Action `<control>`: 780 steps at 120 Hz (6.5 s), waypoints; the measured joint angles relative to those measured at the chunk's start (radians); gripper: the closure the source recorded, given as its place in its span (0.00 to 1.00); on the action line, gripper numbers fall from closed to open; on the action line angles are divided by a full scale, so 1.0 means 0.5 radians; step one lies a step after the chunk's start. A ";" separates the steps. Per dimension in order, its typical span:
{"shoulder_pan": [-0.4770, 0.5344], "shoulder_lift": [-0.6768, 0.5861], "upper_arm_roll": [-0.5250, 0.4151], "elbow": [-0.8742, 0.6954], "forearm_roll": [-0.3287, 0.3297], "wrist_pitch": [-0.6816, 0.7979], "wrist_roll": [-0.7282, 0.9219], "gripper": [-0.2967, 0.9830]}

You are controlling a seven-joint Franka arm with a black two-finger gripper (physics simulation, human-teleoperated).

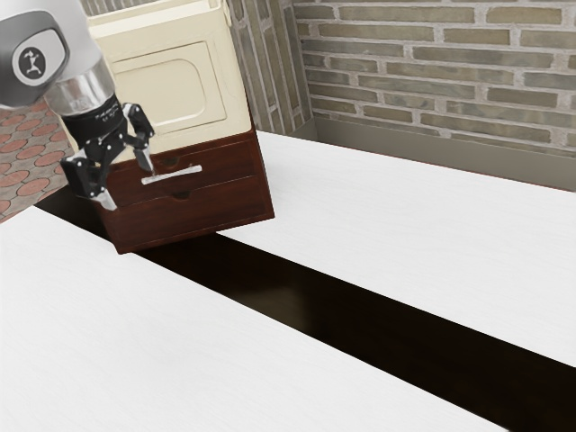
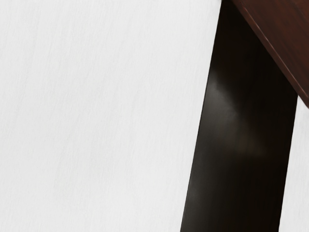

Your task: Pull the drawer handle with one arm to open the drawer

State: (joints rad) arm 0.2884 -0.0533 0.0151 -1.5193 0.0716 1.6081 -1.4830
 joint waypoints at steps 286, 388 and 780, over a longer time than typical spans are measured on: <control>0.608 0.982 -0.399 0.666 -0.081 0.535 -0.379 0.41; 0.590 0.841 -0.343 0.380 -0.184 0.689 -0.411 0.65; -0.072 -0.333 -0.020 -0.182 -0.214 -0.143 -0.158 0.27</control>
State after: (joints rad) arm 0.2522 -0.2196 0.0050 -1.6104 -0.0354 1.5364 -1.5618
